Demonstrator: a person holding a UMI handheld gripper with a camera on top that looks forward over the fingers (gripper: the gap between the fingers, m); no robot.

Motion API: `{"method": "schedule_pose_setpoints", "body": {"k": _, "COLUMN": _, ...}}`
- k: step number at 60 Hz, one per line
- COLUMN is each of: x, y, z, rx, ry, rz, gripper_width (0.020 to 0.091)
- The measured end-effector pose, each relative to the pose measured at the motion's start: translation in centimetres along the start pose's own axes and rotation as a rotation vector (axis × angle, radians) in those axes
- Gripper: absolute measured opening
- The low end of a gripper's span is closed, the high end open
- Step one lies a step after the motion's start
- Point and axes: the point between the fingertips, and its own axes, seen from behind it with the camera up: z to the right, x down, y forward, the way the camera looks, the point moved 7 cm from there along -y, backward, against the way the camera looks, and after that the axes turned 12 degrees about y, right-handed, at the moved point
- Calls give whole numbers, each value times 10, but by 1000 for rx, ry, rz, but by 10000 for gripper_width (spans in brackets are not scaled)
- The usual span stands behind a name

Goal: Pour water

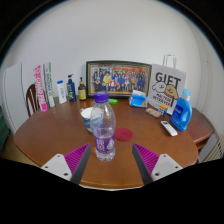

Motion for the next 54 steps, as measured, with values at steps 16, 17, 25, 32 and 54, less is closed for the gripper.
{"method": "schedule_pose_setpoints", "body": {"k": 16, "x": 6, "y": 82, "z": -18, "rx": 1, "ry": 64, "rz": 123, "gripper_width": 810}}
{"method": "schedule_pose_setpoints", "body": {"k": 17, "x": 6, "y": 86, "z": -18, "rx": 1, "ry": 65, "rz": 128, "gripper_width": 798}}
{"method": "schedule_pose_setpoints", "body": {"k": 25, "x": 9, "y": 106, "z": -20, "rx": 9, "ry": 60, "rz": 163, "gripper_width": 624}}
{"method": "schedule_pose_setpoints", "body": {"k": 32, "x": 7, "y": 112, "z": -19, "rx": 21, "ry": 63, "rz": 189, "gripper_width": 496}}
{"method": "schedule_pose_setpoints", "body": {"k": 54, "x": 2, "y": 110, "z": -15, "rx": 73, "ry": 102, "rz": 135, "gripper_width": 377}}
